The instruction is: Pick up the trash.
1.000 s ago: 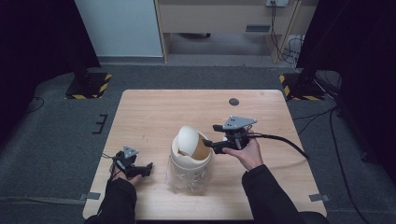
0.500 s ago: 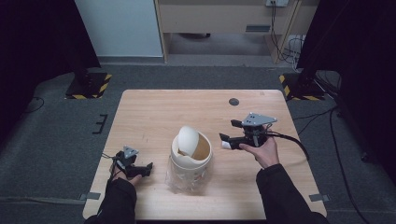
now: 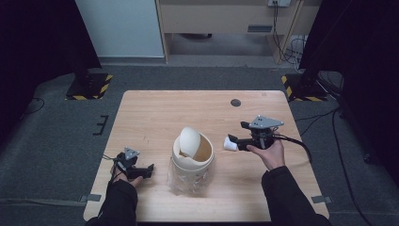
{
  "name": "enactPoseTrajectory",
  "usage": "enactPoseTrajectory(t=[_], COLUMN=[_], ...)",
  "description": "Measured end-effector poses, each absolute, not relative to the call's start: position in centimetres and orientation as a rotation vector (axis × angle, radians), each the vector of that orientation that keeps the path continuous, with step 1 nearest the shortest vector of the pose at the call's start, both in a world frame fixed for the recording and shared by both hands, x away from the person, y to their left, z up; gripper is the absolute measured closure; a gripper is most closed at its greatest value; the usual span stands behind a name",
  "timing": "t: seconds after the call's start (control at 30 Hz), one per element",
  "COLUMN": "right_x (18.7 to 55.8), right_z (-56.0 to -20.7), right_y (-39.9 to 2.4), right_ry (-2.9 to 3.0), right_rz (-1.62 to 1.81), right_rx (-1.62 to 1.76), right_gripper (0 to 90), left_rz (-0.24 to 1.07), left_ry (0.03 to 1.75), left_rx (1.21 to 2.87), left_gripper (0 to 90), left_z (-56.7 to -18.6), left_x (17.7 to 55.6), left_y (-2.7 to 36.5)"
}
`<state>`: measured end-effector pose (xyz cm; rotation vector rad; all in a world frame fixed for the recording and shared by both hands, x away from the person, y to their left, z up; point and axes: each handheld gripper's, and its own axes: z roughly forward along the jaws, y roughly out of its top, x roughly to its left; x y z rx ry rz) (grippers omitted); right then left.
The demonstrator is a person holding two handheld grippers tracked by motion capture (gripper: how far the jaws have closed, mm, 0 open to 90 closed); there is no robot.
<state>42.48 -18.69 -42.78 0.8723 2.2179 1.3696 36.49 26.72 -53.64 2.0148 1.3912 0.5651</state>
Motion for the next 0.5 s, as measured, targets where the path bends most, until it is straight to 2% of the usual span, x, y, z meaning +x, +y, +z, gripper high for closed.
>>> enactPoseTrajectory(t=[0.5], right_x=[43.3], right_z=[-44.0], right_y=[-18.6], right_ry=[2.229], right_rz=[1.260], right_rx=[0.887], right_gripper=[27.9], left_rz=[0.565], left_ry=[1.392], left_rx=[2.014], left_gripper=[0.0], left_z=[-53.6], left_x=[36.5], left_y=[26.7])
